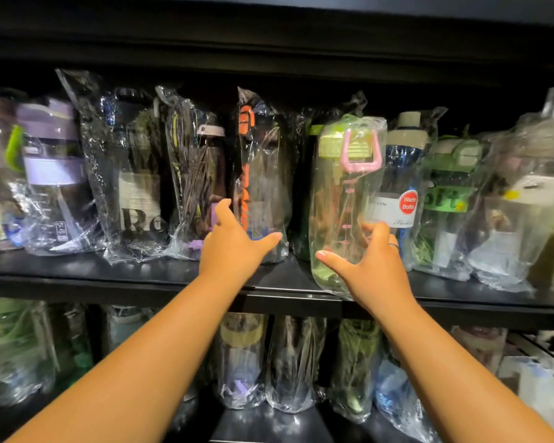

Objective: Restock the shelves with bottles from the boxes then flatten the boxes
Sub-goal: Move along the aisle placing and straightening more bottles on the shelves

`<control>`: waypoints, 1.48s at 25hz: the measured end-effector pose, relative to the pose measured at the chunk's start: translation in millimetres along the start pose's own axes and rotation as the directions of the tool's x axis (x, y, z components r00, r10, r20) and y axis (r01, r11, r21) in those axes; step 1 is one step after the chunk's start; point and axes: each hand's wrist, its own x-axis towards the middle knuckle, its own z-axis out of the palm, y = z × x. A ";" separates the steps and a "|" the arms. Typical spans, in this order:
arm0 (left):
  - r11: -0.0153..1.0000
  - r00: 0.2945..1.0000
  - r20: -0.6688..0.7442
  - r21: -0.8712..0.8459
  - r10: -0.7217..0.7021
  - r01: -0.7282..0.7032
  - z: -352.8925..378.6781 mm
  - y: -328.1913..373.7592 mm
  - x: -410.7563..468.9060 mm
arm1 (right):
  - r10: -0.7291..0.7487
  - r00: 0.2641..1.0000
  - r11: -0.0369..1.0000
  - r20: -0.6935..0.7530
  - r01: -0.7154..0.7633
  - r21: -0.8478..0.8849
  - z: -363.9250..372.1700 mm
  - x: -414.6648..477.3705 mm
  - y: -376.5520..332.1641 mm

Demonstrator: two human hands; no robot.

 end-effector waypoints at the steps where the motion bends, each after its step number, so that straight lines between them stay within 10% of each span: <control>1: 1.000 1.000 0.003 0.015 -0.008 0.008 1.8 1.8 0.7 | 0.007 1.000 1.000 -0.006 -0.007 -0.015 1.7 2.0 -1.1; 13: 0.975 0.997 -0.036 0.217 0.063 -0.054 12.8 -7.7 1.3 | -0.051 0.992 0.881 -0.118 -0.011 -0.472 30.7 20.1 -21.5; 37: 0.990 0.988 -0.118 0.108 0.101 -0.088 -3.4 -0.6 -14.9 | 0.004 1.000 0.906 0.025 0.007 -0.423 27.5 3.0 -19.9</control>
